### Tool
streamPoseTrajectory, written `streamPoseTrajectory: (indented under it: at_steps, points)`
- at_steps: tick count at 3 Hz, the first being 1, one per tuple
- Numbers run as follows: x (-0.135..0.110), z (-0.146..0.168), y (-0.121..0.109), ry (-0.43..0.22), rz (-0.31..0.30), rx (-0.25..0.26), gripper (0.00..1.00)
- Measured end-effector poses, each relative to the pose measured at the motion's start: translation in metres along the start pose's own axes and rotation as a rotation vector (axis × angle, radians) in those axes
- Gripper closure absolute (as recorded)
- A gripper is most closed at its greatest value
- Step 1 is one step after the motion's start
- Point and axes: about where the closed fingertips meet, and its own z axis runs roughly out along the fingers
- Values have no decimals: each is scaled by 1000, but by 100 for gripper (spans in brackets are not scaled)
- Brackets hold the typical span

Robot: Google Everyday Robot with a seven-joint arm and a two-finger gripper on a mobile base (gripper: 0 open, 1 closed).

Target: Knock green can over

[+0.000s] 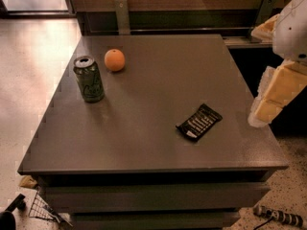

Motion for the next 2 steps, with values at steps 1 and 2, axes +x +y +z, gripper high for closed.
streamPoseTrajectory:
  at_steps: [1,2]
  points:
    - [-58,52,26,-257,-47,-94,0]
    - [-83,87,45,-456,-43,-146,0]
